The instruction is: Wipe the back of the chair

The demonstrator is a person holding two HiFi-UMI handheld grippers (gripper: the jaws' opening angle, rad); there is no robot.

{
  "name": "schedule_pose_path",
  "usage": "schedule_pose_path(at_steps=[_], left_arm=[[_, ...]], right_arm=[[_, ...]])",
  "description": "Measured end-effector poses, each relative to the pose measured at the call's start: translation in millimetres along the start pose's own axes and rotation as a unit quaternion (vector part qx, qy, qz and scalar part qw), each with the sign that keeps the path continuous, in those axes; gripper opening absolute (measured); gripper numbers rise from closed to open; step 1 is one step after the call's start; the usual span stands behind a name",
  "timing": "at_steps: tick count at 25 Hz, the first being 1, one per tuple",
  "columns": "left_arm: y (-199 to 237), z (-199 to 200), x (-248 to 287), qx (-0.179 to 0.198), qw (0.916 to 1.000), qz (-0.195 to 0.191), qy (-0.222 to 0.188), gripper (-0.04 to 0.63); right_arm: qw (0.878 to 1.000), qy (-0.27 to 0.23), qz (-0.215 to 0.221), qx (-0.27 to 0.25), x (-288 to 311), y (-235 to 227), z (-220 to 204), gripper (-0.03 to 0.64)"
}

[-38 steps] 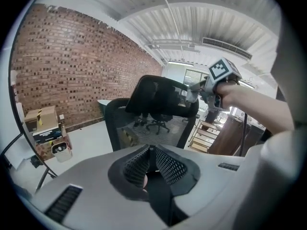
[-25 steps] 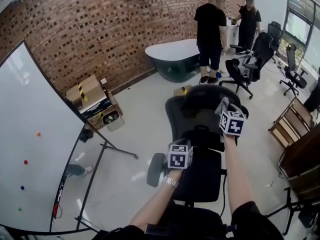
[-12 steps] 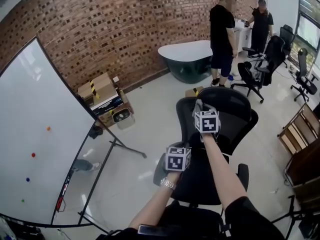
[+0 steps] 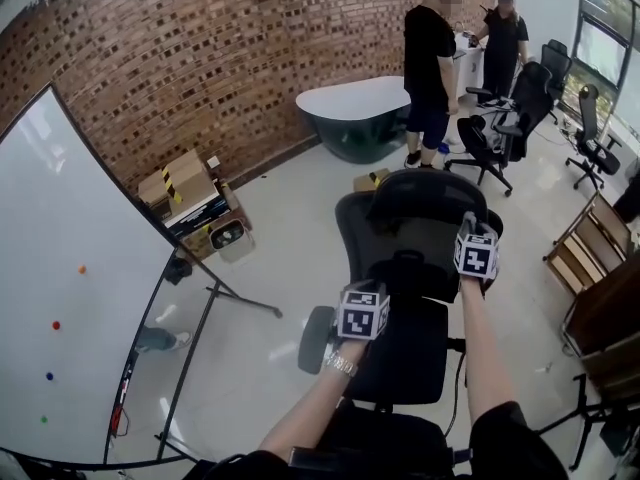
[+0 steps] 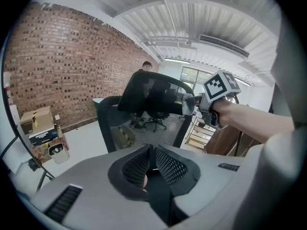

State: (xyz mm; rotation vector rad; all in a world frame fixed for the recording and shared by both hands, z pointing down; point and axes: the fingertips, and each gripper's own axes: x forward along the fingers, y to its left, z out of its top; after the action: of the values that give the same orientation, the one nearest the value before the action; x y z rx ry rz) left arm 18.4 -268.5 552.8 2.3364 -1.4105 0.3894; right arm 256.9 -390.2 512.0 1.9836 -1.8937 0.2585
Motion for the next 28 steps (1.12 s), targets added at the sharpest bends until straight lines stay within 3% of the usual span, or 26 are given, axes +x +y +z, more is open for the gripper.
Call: schedule_pose_path(at_steps=[4,8,12,15,18,23,28], left_arm=[[-11,4,7,-0.002,0.9999,-0.01,-0.002,0.04],[0,6,3,-0.006,1.0,-0.001,-0.006,0.04],[20,11,-11,-0.014,0.9996,0.022,-0.013,0.04],[37,14,-21,-0.012,0.999,0.041,-0.014,0.04],[57,3,-32,-0.023,0.9977,0.063,-0.01,0.04],[80,-4,-50,-0.027,0.995,0.096,-0.009,0.04],[100,-5,-49,-0.031,0.9932,0.112,-0.009,0.04]], right_arm=[[1.0,0.012,-0.007,-0.007,-8,-30,-21,0.046],[1.0,0.008,-0.001,0.013,-16,-8,-34,0.046],[0.995,0.023,0.097,0.01,4,96,-53,0.046],[0.982,0.025,0.186,-0.007,25,192,-48,0.046],[0.97,0.034,0.24,0.003,47,266,-55,0.046],[0.966,0.028,0.254,-0.023,77,317,-60,0.046],[0.977,0.034,0.211,-0.015,106,289,-68,0.046]])
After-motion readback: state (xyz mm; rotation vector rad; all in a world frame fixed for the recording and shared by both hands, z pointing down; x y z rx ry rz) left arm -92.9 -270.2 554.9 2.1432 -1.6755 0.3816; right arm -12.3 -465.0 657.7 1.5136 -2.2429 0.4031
